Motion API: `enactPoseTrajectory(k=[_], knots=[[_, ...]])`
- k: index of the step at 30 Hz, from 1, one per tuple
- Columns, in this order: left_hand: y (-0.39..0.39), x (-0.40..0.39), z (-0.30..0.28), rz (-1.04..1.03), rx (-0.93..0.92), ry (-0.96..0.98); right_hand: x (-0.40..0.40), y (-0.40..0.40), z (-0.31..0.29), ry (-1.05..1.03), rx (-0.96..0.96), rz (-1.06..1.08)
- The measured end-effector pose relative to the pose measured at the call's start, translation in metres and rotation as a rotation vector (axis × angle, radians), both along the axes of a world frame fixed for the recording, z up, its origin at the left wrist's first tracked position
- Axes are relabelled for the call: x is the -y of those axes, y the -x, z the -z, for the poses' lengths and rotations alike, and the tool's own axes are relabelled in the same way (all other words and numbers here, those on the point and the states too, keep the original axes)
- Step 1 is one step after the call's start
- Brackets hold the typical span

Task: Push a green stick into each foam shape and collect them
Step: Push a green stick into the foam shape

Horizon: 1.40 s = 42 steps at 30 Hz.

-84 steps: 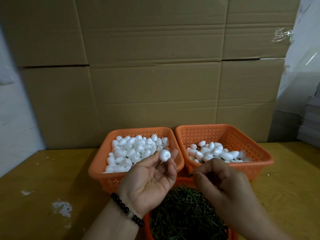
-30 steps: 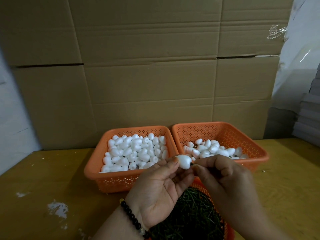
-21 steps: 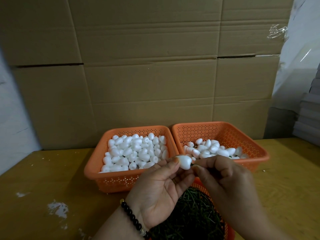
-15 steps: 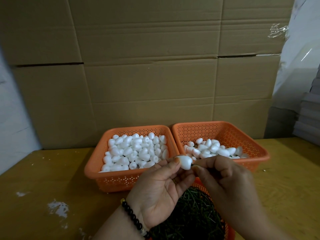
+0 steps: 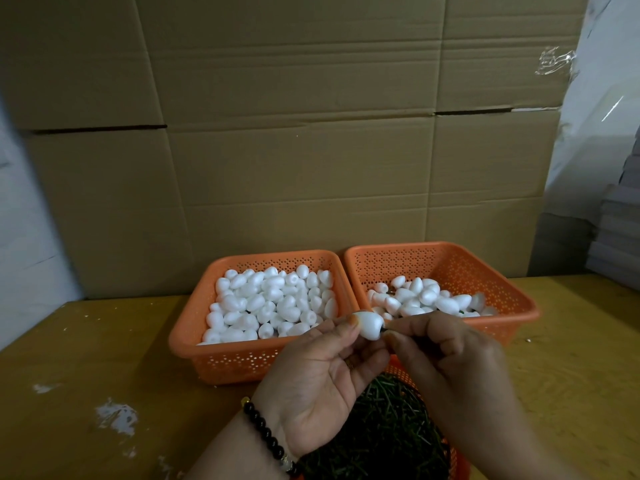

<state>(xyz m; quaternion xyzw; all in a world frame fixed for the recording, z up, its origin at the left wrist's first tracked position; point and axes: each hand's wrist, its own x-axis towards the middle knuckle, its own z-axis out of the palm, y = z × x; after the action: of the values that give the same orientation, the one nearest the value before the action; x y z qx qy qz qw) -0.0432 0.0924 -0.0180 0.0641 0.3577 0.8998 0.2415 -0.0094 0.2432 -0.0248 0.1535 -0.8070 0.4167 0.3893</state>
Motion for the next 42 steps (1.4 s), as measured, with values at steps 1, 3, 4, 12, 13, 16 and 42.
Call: enactPoseTrajectory(k=[1, 3, 4, 12, 13, 16, 42], knots=[[0.000, 0.000, 0.000, 0.010, 0.001, -0.004, 0.000, 0.000, 0.000, 0.006, 0.009, -0.009], [0.001, 0.002, 0.000, 0.030, -0.001, -0.015, 0.000, -0.001, -0.001, 0.025, 0.031, -0.030], [0.001, 0.002, 0.000, 0.035, 0.000, -0.022, 0.000, -0.001, 0.000, 0.045, 0.045, -0.043], [0.007, 0.006, 0.005, 0.042, 0.010, 0.009, -0.004, 0.004, 0.004, 0.119, 0.136, -0.071], [0.008, 0.007, 0.005, 0.043, -0.002, 0.012, -0.003, 0.004, 0.005, 0.110, 0.132, -0.065], [0.010, 0.008, 0.007, 0.030, -0.039, 0.005, -0.003, 0.005, 0.004, 0.079, 0.122, -0.045], [0.004, 0.001, 0.007, -0.052, -0.090, 0.181, -0.007, 0.010, 0.012, 0.119, 0.181, -0.156]])
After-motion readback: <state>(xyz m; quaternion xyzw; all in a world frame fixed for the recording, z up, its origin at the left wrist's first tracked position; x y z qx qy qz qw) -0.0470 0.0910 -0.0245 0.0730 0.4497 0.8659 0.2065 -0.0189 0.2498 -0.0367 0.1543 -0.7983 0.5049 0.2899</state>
